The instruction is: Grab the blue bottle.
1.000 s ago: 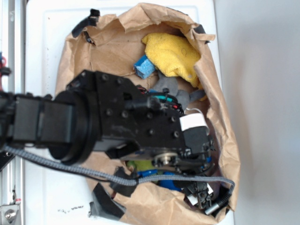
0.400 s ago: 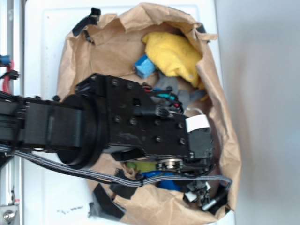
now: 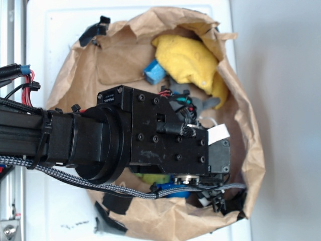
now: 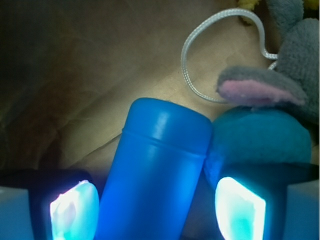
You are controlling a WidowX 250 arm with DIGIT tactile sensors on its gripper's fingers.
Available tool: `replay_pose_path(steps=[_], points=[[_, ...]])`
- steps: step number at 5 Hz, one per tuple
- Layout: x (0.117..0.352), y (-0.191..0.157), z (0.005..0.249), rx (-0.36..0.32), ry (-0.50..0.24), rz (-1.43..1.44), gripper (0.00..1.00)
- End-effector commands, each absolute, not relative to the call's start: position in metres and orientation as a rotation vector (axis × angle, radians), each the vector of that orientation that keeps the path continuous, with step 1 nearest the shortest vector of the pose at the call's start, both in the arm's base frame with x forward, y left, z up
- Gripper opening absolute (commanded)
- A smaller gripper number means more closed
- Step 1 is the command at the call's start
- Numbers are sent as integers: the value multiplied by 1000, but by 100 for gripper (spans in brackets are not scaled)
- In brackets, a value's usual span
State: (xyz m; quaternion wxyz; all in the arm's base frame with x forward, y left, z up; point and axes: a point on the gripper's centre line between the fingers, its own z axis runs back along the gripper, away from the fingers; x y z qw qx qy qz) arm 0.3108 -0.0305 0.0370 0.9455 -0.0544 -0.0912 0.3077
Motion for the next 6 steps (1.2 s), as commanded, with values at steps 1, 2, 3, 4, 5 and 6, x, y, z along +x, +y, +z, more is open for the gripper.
replay_pose_path(steps=[1, 2, 3, 4, 5, 6], points=[[309, -32, 27, -96, -168, 615, 100], [310, -33, 19, -79, -158, 609, 100], [311, -34, 20, -85, -158, 613, 0], [310, -32, 23, -96, -163, 610, 0], [310, -31, 25, -102, -164, 612, 0], [311, -29, 28, -108, -165, 614, 0]])
